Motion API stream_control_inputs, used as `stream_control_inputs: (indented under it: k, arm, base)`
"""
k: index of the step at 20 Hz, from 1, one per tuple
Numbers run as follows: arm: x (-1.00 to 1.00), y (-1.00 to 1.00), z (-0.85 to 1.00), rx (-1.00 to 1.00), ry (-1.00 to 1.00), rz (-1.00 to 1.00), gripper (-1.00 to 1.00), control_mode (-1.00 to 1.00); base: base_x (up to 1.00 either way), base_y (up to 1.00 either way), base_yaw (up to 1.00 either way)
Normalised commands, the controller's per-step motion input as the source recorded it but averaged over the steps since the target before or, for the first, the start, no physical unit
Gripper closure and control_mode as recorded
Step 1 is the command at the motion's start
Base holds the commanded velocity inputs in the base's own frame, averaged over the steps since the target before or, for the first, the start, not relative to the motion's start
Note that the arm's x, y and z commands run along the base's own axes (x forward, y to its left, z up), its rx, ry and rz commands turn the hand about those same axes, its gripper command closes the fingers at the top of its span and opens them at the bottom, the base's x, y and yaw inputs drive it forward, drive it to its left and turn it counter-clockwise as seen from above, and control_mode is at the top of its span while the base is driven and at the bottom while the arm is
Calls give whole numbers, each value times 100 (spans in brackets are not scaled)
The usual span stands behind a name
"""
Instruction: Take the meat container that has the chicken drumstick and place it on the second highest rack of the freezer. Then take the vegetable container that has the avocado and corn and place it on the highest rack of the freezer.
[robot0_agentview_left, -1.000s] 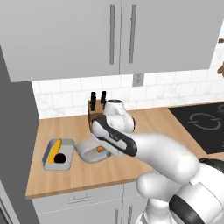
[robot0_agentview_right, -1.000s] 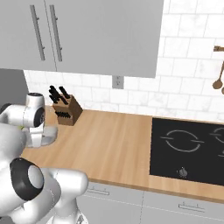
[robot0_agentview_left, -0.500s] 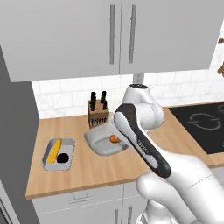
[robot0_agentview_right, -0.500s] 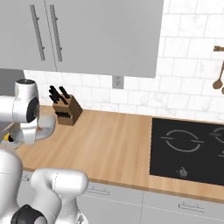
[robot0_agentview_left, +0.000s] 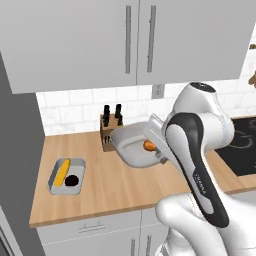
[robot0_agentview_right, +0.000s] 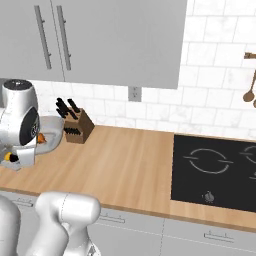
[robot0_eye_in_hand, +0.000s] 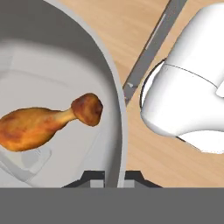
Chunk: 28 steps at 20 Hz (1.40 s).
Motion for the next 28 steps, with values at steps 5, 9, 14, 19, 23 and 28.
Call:
stream_control_inputs:
  k: [5, 9, 14, 19, 23, 28]
  arm:
    - [-34, -1, 1, 2, -13, 0, 100, 100]
    - [0, 0, 0, 0, 0, 0, 100, 100]
    - [0, 0, 0, 0, 0, 0, 100, 100]
    - [0, 0, 0, 0, 0, 0, 100, 100]
    - [0, 0, 0, 0, 0, 0, 100, 100]
    - [0, 0, 0, 0, 0, 0, 100, 100]
  base:
    - [-38, 0, -3]
    - [-100, 0, -10]
    - [-100, 36, 2]
    - [-97, 100, 1]
    - [-59, 100, 17]
    - [-5, 100, 44]
